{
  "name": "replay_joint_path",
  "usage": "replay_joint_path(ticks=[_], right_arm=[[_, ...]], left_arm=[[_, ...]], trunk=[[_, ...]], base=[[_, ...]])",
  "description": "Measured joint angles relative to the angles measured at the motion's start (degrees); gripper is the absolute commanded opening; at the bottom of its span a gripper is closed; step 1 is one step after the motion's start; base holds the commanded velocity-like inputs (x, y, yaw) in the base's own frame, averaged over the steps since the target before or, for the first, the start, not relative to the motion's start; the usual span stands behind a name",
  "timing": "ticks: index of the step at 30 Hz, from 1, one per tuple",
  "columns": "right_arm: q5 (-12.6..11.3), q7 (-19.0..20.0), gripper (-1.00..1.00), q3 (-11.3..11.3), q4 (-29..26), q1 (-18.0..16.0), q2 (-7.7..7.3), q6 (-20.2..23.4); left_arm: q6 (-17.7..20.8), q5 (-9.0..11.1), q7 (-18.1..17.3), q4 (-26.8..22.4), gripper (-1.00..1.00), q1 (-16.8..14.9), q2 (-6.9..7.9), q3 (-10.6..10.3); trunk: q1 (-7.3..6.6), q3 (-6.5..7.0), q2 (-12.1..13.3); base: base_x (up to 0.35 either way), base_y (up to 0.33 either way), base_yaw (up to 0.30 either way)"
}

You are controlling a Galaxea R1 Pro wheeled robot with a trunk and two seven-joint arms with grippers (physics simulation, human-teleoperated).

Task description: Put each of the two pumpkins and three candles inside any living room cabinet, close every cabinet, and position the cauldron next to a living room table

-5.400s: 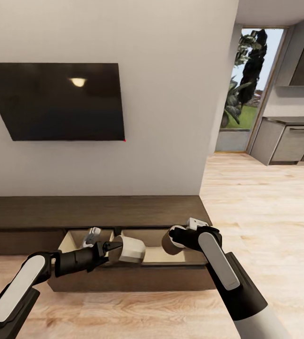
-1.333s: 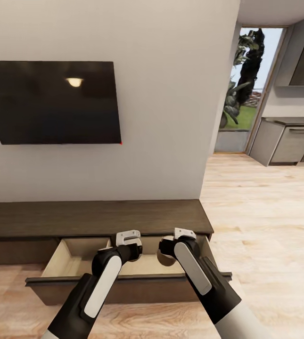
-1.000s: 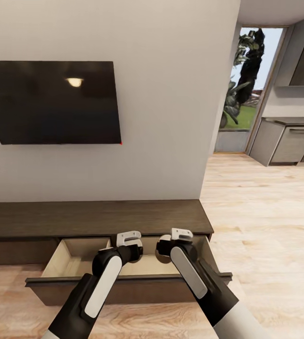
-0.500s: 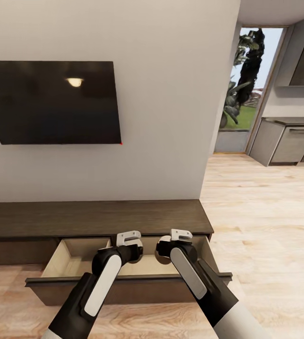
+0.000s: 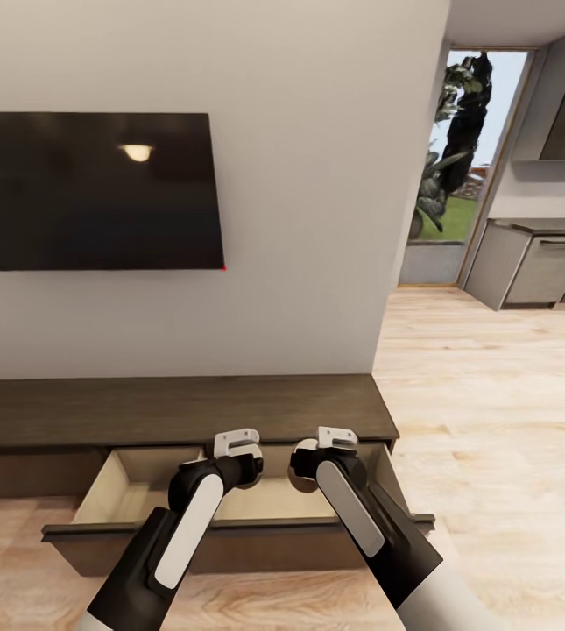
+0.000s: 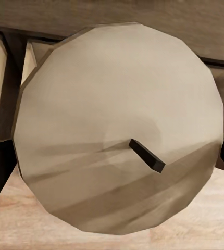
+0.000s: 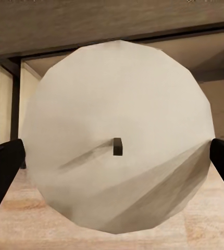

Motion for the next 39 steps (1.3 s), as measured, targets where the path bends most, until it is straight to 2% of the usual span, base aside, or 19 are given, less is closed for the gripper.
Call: replay_joint_path(ticks=[16, 28, 34, 39], right_arm=[[0.1, 0.0, -1.0, 0.0, 0.0, 0.0, 0.0, 0.0], [-0.1, 0.3, -1.0, -0.1, 0.0, 0.0, -0.03, 0.1], [-1.1, 0.9, -1.0, -0.4, 0.6, 0.0, -0.14, 0.5], [-1.4, 4.7, -1.0, -0.7, 4.5, 0.0, -0.38, 0.1]], left_arm=[[0.0, -0.2, 0.0, 0.0, -1.0, 0.0, 0.01, -0.3], [0.0, -0.4, 0.0, -0.2, -1.0, 0.0, 0.08, -0.5], [0.9, 0.4, 1.0, 0.0, -1.0, 0.0, -0.04, -0.4], [1.0, 0.5, 1.1, 0.5, -1.0, 0.0, 0.05, -0.1]], trunk=[[0.0, 0.0, 0.0], [0.02, 0.0, 0.0], [1.33, -1.08, -2.4], [2.43, -1.98, -4.4]], base=[[0.125, -0.015, 0.0], [0.016, 0.0, 0.0], [0.0, 0.0, 0.0], [0.0, 0.0, 0.0]])
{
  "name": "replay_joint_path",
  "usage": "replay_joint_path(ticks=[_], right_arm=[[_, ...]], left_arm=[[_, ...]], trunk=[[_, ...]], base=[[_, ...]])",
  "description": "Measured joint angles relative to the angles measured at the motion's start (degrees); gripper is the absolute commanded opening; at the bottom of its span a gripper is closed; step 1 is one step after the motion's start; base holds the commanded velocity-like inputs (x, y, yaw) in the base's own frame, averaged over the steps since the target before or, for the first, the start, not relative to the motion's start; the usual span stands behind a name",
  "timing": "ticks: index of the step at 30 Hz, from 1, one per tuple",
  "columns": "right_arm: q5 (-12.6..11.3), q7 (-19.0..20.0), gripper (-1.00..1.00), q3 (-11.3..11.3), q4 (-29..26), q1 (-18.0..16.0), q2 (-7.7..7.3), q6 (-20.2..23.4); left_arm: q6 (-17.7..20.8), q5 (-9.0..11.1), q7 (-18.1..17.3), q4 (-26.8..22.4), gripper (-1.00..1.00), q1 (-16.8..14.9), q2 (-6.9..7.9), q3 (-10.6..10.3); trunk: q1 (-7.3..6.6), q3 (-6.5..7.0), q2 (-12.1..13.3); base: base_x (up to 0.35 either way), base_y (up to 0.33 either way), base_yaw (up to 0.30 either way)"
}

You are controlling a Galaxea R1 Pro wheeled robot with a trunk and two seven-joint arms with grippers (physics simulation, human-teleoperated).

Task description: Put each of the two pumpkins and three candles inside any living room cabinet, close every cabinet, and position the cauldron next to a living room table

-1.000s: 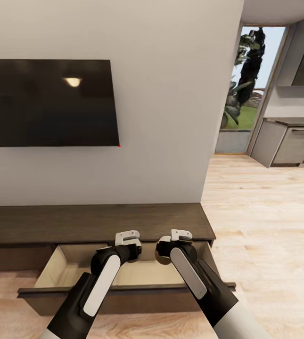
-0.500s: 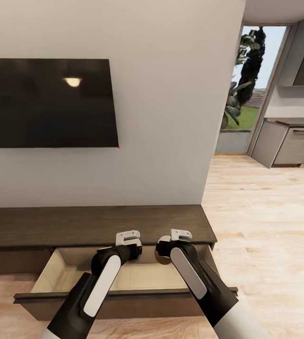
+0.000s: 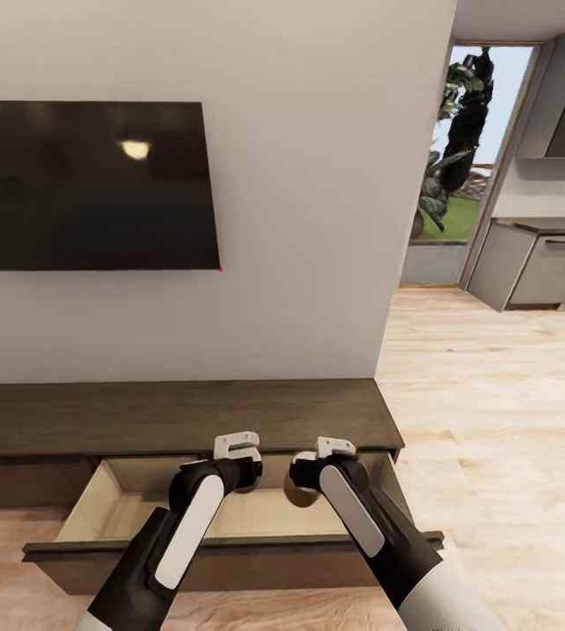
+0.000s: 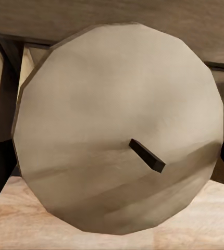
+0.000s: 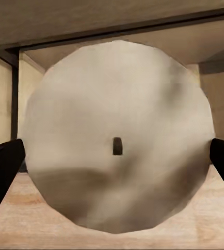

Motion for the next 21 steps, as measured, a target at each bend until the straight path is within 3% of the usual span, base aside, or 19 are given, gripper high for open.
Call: replay_joint_path(ticks=[5, 21], right_arm=[[0.1, 3.7, -1.0, -0.2, 1.6, 0.0, -0.15, 0.1], [0.3, 5.8, -1.0, 0.0, 1.8, 0.0, -0.21, 0.6]], left_arm=[[0.1, -0.1, 0.1, 3.2, -1.0, 0.0, -0.03, 0.1], [-0.9, -0.8, 1.8, 11.4, -1.0, 0.0, -0.01, 0.2]], trunk=[[1.1, -0.9, -2.0], [4.61, -3.77, -8.4]], base=[[0.0, 0.0, 0.0], [0.0, 0.0, 0.0]])
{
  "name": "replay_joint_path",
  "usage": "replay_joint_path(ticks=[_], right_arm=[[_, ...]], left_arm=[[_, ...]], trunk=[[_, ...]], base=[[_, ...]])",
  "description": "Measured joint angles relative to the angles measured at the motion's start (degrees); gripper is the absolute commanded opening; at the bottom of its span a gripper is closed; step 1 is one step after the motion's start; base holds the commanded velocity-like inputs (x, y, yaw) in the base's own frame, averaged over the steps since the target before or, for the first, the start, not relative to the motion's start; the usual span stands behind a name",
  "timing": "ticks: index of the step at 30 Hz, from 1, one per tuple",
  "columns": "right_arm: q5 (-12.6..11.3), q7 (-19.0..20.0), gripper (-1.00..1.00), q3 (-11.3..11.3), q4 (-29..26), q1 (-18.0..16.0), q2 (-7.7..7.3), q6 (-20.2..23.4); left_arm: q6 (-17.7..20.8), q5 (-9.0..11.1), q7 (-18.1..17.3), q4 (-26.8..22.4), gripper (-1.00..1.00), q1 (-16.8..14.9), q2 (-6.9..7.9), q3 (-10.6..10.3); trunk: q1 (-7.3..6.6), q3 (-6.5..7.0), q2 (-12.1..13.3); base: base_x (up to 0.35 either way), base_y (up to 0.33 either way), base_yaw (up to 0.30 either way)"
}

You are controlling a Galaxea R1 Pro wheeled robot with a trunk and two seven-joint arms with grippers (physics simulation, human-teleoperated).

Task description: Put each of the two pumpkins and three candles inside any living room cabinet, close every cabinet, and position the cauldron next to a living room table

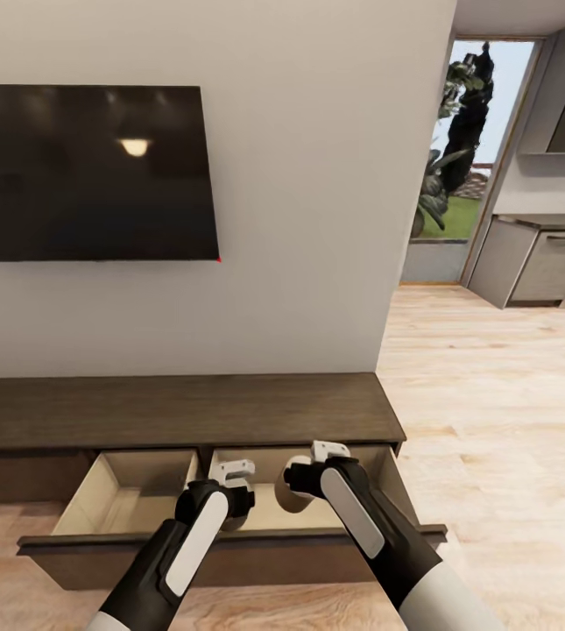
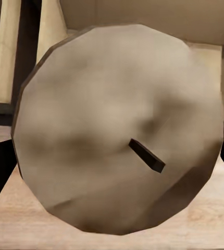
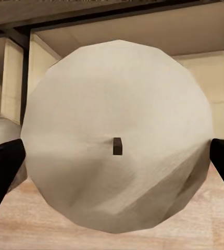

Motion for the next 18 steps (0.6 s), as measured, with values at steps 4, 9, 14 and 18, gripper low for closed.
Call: replay_joint_path(ticks=[4, 9, 14, 18], right_arm=[[0.3, -0.3, -1.0, 0.1, -0.8, 0.0, 0.16, 0.1], [0.9, -0.4, -1.0, 0.1, -1.1, 0.0, 0.34, -0.4], [1.0, 0.1, -1.0, 0.0, -1.1, 0.0, 0.13, -0.6], [1.0, 0.0, -1.0, 0.1, -1.1, 0.0, 0.09, -0.6]], left_arm=[[-0.5, -0.2, 0.0, 0.6, -1.0, 0.0, 0.03, 0.0], [-3.2, -0.3, 0.0, -0.3, -1.0, -0.1, 0.04, -0.1], [-4.2, -0.3, 0.0, -3.5, -1.0, -0.2, 0.05, -0.3], [-7.1, -0.2, 0.0, -3.9, -1.0, -0.2, 0.04, -0.6]], trunk=[[0.66, -0.54, -1.2], [0.66, -0.53, -1.2], [0.66, -0.54, -1.2], [0.66, -0.54, -1.2]], base=[[0.0, 0.0, 0.0], [0.0, 0.0, 0.0], [0.0, 0.0, 0.0], [0.0, 0.0, 0.0]])
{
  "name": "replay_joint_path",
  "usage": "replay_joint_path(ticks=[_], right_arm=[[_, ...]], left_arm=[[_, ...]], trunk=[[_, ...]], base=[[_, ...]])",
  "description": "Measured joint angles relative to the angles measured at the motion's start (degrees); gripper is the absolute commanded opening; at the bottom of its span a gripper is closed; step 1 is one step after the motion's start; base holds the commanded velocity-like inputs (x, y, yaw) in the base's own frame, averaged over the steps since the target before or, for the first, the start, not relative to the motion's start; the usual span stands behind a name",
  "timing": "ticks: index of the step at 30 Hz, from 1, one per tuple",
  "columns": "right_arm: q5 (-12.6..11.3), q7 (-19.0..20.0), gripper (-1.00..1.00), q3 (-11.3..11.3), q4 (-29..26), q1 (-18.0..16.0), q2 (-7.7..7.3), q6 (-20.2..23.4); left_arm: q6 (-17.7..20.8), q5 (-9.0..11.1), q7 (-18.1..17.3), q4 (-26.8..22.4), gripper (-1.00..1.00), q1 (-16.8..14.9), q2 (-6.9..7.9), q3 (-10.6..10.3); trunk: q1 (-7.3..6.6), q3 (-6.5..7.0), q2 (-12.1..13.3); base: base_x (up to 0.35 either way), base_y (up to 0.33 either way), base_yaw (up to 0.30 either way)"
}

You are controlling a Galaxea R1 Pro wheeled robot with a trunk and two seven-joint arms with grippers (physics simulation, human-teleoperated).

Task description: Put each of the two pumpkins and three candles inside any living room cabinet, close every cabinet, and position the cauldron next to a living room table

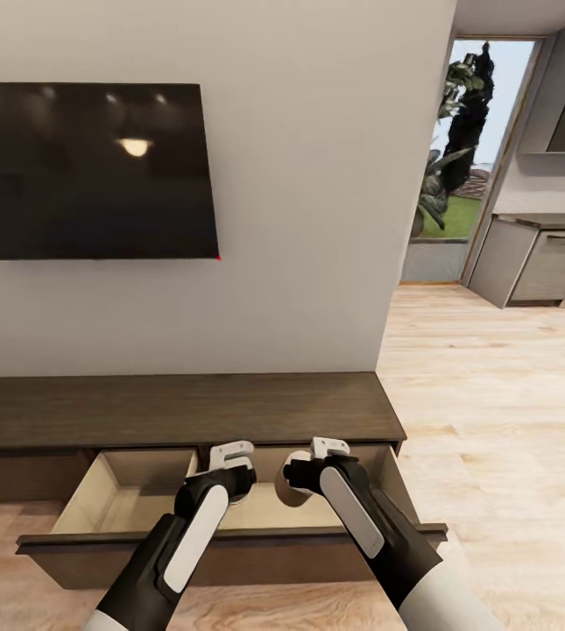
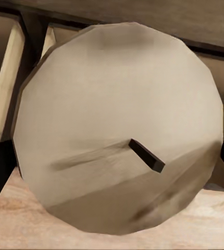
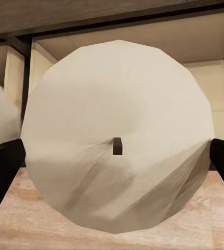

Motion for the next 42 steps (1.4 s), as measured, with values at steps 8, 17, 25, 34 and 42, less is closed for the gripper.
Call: replay_joint_path(ticks=[8, 17, 25, 34, 42], right_arm=[[0.0, 0.2, -1.0, 0.0, 0.3, 0.0, -0.07, -0.1], [0.0, 0.1, -1.0, 0.0, 0.7, 0.0, -0.02, -0.1], [-0.2, 0.2, -1.0, -0.1, 0.9, 0.0, 0.1, 0.0], [-0.1, -0.1, -1.0, -0.1, 0.7, 0.0, 0.07, 0.0], [-0.4, 0.1, -1.0, -0.1, 1.0, 0.0, 0.12, 0.1]], left_arm=[[-2.6, 0.1, -0.4, 2.2, -1.0, 0.0, 0.0, -0.1], [-2.9, 0.0, -0.5, 3.0, -1.0, 0.0, 0.0, -0.1], [-2.9, 0.0, -0.5, 3.1, -1.0, 0.0, 0.0, -0.1], [-2.9, 0.1, -0.5, 3.6, -1.0, 0.0, 0.0, -0.1], [-2.9, 0.1, -0.5, 3.8, -1.0, 0.0, 0.0, -0.4]], trunk=[[-0.01, 0.0, 0.0], [-0.01, 0.0, 0.0], [0.0, 0.0, 0.0], [-0.01, 0.0, 0.0], [0.0, 0.0, 0.0]], base=[[0.13, 0.0, 0.0], [0.182, 0.0, 0.0], [0.173, 0.0, 0.0], [0.115, 0.0, 0.0], [0.118, 0.0, 0.0]])
